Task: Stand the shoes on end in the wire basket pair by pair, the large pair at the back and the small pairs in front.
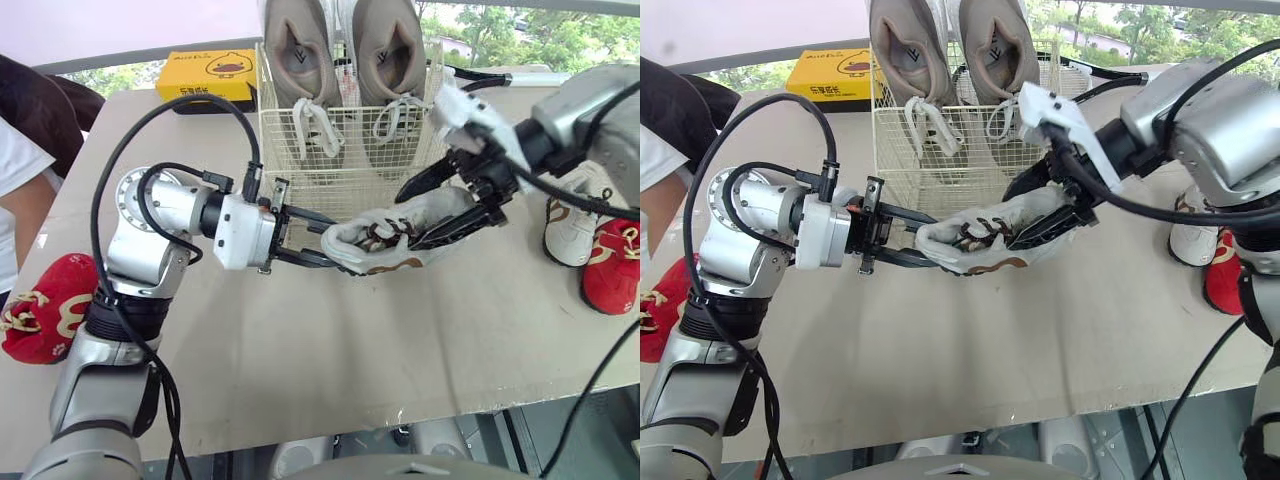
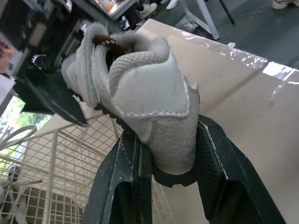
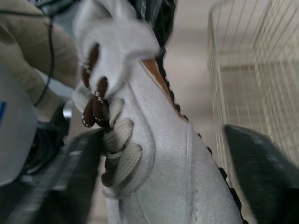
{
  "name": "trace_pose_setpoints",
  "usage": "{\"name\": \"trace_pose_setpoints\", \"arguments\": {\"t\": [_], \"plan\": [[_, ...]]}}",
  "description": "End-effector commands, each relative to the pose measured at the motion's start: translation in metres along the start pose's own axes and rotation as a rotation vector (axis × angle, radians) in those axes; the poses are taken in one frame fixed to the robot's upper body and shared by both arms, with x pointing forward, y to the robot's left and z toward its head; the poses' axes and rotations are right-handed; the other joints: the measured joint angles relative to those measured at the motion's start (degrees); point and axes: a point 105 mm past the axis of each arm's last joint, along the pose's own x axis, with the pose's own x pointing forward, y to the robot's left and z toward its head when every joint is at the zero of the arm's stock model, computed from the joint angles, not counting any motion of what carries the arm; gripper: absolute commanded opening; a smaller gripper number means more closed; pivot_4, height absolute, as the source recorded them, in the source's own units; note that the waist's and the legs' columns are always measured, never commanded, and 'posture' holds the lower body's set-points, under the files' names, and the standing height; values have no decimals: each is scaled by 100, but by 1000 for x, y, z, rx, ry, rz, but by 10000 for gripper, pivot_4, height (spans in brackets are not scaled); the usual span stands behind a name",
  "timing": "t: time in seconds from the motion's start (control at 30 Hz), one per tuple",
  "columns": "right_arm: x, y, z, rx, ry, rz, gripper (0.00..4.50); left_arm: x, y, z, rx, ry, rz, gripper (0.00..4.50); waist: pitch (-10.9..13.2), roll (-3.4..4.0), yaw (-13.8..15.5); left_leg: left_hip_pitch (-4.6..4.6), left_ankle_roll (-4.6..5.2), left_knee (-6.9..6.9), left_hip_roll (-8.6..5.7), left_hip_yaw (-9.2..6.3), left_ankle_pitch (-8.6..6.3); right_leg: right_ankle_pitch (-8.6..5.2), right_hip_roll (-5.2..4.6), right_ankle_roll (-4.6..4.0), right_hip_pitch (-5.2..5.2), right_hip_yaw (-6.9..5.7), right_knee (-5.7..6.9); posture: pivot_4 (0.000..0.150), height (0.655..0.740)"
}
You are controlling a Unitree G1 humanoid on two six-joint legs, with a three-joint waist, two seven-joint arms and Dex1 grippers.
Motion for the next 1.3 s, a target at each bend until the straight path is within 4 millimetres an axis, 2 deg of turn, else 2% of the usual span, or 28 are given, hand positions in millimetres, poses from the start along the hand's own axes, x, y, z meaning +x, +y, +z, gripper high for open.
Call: {"name": "trace_pose_setpoints", "arguments": {"t": [0.03, 0.1, 0.17, 0.2, 0.23, 0.37, 0.5, 0.63, 0.7, 0.77, 0.83, 0.97, 1.07, 1.27, 1.3], "plan": [[1, 1, 0, -42, 40, 14, 18990, -5, 13, 12, 144, -9, 16, 10777, 0, 0, 4, -13, -1, 8, 0, -6, 1, 0, 0, 0, -10, -6, 1, 1500, 7400], [1, 2, 0, -44, 35, 20, 9800, -7, 15, 13, 155, -13, 36, 10777, 0, 0, 8, -54, -2, 40, -2, -16, 1, 1, 0, 0, -42, -15, 17, 1500, 7400], [0, 2, 2, -38, 3, 11, 4313, -12, 13, 14, 113, -18, 61, 19032, 0, 0, 7, -55, -2, 50, -6, -13, 0, 1, -5, 0, -44, -14, 27, 1500, 7400], [-1, 2, 3, -34, -10, 6, 2864, -14, 13, 14, 97, -19, 74, 21108, 0, 0, 7, -56, -1, 57, -6, -13, 0, 1, -5, 0, -43, -14, 32, 1500, 7400], [-3, 1, 4, -28, -35, -3, 2640, -18, 14, 16, 22, -33, 123, 26055, 0, 0, 7, -56, -1, 61, -7, -12, 0, 1, -5, 0, -44, -13, 37, 1500, 7400], [-13, 6, 12, 37, -193, -32, 2465, -42, 28, 25, -449, -168, 432, 44978, 1, -3, -15, -51, -1, 68, -6, -12, 0, 1, -6, 1, -49, -4, 66, 1500, 7400], [-18, 12, 21, 85, -414, -72, 2332, -57, 10, 19, -896, -274, 677, 45000, 0, -2, -29, -47, -7, 67, -2, -11, 0, 0, -4, 2, -63, 1, 91, 1500, 7400], [-15, 13, 27, 95, -603, -147, 2069, -47, -16, 19, -1180, -417, 806, 45000, -4, -9, 1, -41, -21, 69, -1, -11, 4, 1, -4, 1, -61, 4, 100, 1500, 7400], [-14, 8, 33, 117, -681, -193, 2061, -38, -26, 16, -1251, -461, 843, 45000, -4, -9, 21, -44, -22, 73, -5, -10, 4, 2, -7, 0, -63, 5, 104, 1500, 7400], [-8, 3, 38, 134, -724, -231, 2034, -27, -27, 16, -1310, -526, 867, 45000, -6, -8, 36, -39, -22, 76, -10, -5, 4, 4, -10, -4, -59, 10, 109, 1500, 7400], [-1, -2, 40, 156, -739, -262, 2022, -17, -20, 21, -1332, -612, 865, 45000, -8, -11, 65, -37, -29, 79, -11, -6, 9, 12, -8, -17, -57, 8, 109, 1500, 7400], [11, -1, 41, 165, -741, -266, 2013, -11, -6, 21, -1336, -689, 889, 45000, -9, -12, 117, -31, -45, 79, -8, -6, 22, 25, 0, -37, -53, 5, 110, 1500, 7400], [15, 0, 42, 174, -754, -265, 2011, -13, 1, 20, -1322, -712, 903, 36451, -9, -11, 106, -22, -46, 78, -4, -3, 23, 26, 8, -39, -47, 7, 112, 1500, 7400], [14, -3, 42, 181, -801, -317, 1970, -20, 11, 19, -1280, -700, 905, 7673, -9, -11, 23, -15, -46, 75, 1, 6, 23, 26, 18, -38, -46, 17, 114, 1500, 7400], [11, -4, 43, 174, -828, -337, 9889, -24, 15, 18, -1253, -687, 912, 3476, -9, -11, 18, -15, -46, 75, 1, 6, 23, 26, 18, -39, -46, 17, 114, 1500, 7400]]}}
